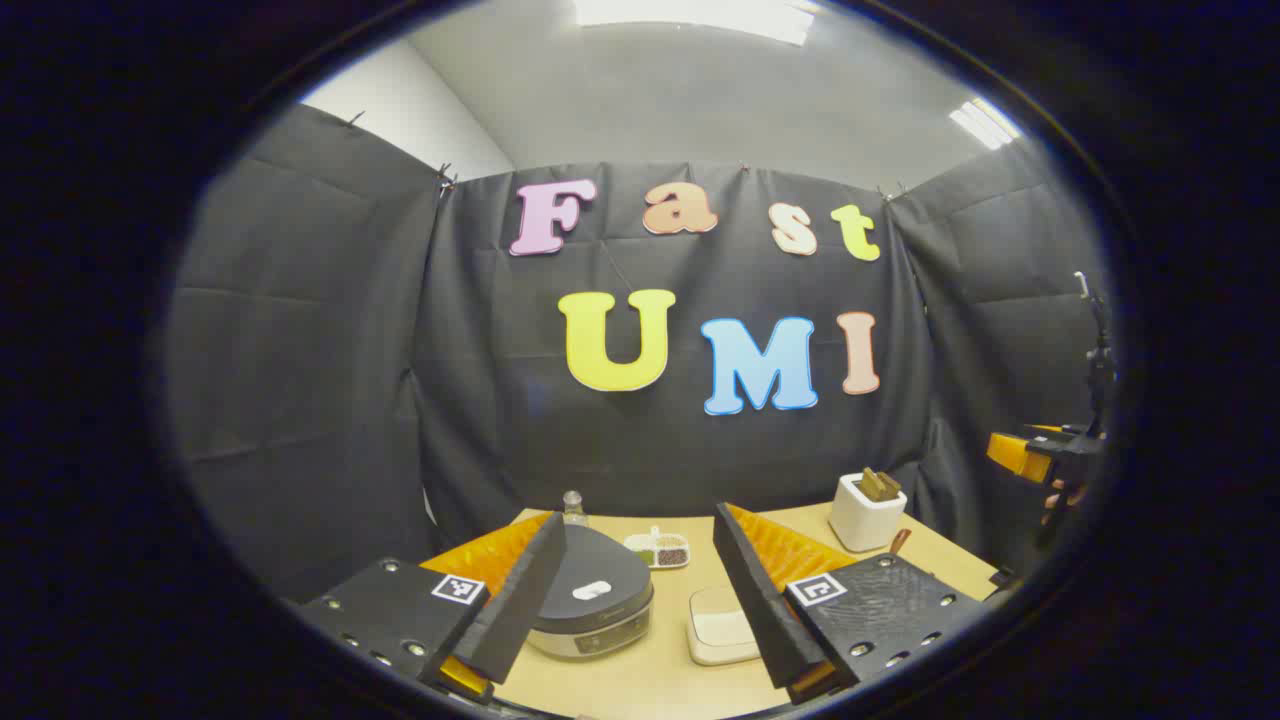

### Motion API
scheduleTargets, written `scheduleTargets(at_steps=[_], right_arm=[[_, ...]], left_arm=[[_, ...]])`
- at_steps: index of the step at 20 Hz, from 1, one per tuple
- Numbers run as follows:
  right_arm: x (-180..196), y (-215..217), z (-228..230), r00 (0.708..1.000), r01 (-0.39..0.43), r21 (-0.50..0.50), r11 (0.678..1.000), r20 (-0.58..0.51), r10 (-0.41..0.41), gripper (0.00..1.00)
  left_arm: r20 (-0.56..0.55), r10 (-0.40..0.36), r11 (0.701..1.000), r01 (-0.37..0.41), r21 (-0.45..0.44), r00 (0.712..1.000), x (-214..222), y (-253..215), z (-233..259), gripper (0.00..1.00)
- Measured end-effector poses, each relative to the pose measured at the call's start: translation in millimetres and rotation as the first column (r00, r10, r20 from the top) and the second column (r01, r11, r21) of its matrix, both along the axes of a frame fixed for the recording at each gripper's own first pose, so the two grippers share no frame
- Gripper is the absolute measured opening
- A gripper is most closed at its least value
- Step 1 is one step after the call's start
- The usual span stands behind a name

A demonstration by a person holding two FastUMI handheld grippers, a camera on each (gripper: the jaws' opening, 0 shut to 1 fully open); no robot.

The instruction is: Close the left gripper, press the button to open the rice cooker; take a wooden spoon from the chopstick holder with the right hand, scoop a spoonful of rice and pour it into the rice cooker, then put the wooden spoon back into the chopstick holder.

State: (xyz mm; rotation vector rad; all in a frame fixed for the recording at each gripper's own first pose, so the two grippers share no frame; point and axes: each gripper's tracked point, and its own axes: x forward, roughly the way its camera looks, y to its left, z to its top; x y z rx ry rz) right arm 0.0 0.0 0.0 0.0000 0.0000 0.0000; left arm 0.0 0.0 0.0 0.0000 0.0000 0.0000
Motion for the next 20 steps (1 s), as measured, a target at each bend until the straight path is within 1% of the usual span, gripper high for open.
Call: scheduleTargets(at_steps=[1,3,4,5,6,7,11,13,14,15,16,19,20], right_arm=[[-1,1,-3,1.0,-0.001,0.006,1.0,-0.008,0.001,0.97],[-1,1,-10,1.0,0.001,0.01,1.0,-0.023,0.0,0.95],[-1,1,-12,1.0,0.001,0.012,1.0,-0.03,-0.001,0.95],[-1,2,-13,0.999,0.002,0.015,1.0,-0.032,-0.001,0.97],[-1,3,-13,1.0,0.005,0.017,1.0,-0.031,-0.004,0.95],[0,3,-13,1.0,0.007,0.019,1.0,-0.031,-0.006,0.95],[2,11,-16,1.0,0.007,0.013,1.0,-0.031,-0.007,0.95],[4,16,-19,0.999,0.006,0.003,1.0,-0.038,-0.006,0.95],[3,18,-19,0.999,0.005,0.003,1.0,-0.04,-0.005,0.97],[3,21,-18,0.999,0.005,0.005,1.0,-0.038,-0.005,0.97],[3,22,-19,0.999,0.009,0.004,1.0,-0.038,-0.008,0.97],[2,27,-21,0.999,0.014,0.004,1.0,-0.043,-0.014,0.97],[2,29,-20,0.999,0.017,0.004,1.0,-0.043,-0.016,0.97]], left_arm=[[-0.005,-0.001,1.0,0.001,0.001,1.0,-1,1,-4,0.92],[-0.019,0.007,1.0,-0.006,0.009,1.0,-2,5,-12,0.92],[-0.028,0.007,1.0,-0.006,0.009,1.0,-2,5,-16,0.94],[-0.033,0.005,1.0,-0.004,0.004,0.999,-3,6,-19,0.94],[-0.033,0.003,1.0,-0.003,-0.002,0.999,-3,8,-19,0.94],[-0.033,0.001,1.0,-0.001,-0.007,0.999,-3,10,-20,0.92],[-0.046,0.005,1.0,-0.006,-0.01,0.999,0,18,-30,0.92],[-0.05,0.002,1.0,-0.003,-0.01,0.999,3,21,-33,0.92],[-0.057,0.0,1.0,0.0,-0.011,0.998,4,23,-36,0.94],[-0.061,-0.004,1.0,0.003,-0.012,0.998,4,25,-38,0.94],[-0.064,-0.008,1.0,0.007,-0.013,0.998,6,26,-40,0.92],[-0.064,-0.016,1.0,0.015,-0.018,0.998,9,32,-40,0.92],[-0.062,-0.022,1.0,0.02,-0.021,0.998,10,33,-41,0.94]])
